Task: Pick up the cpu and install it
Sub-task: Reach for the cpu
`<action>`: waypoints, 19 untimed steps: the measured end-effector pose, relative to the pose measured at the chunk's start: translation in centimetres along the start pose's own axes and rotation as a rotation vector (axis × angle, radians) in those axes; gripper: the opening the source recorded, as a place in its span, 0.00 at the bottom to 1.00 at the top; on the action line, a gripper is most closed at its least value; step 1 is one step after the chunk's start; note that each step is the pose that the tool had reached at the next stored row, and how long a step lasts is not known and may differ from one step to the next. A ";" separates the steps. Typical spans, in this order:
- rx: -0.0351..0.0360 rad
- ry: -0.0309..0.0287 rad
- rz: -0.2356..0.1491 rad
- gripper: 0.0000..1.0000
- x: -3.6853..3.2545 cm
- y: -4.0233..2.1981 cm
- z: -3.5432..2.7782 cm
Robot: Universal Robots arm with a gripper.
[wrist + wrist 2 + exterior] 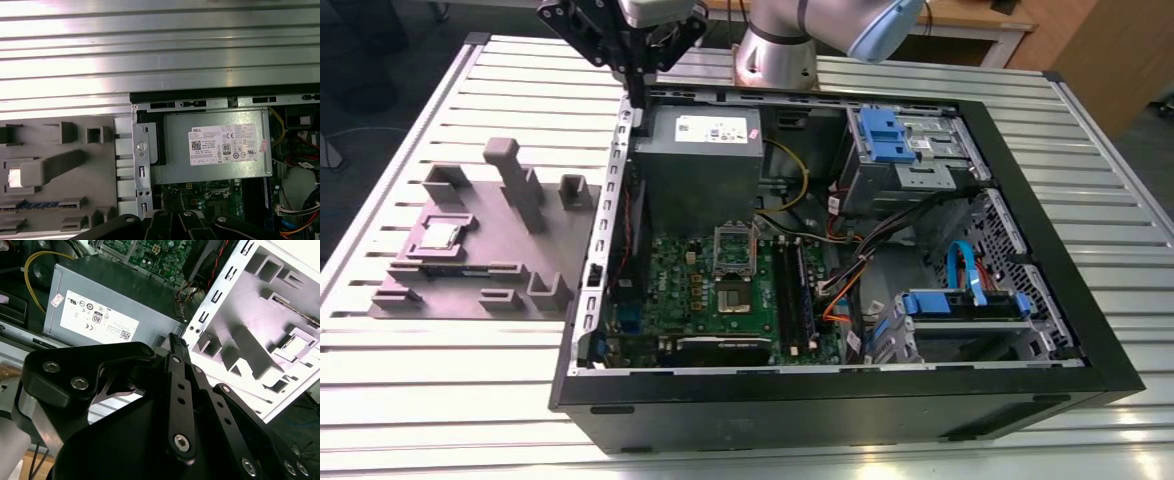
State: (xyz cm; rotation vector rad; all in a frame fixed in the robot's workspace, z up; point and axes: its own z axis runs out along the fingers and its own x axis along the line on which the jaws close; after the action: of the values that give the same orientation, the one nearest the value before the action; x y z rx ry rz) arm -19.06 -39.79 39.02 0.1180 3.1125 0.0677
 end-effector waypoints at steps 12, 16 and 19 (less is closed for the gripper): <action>0.0000 0.0000 0.000 0.10 0.20 -0.01 -0.01; 0.0000 0.0000 0.000 0.10 0.28 -0.02 -0.01; 0.0000 0.0001 0.000 0.10 0.35 -0.03 -0.01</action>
State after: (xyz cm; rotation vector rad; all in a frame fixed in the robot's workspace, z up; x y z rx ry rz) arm -19.40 -39.79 39.02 0.1181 3.1126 0.0676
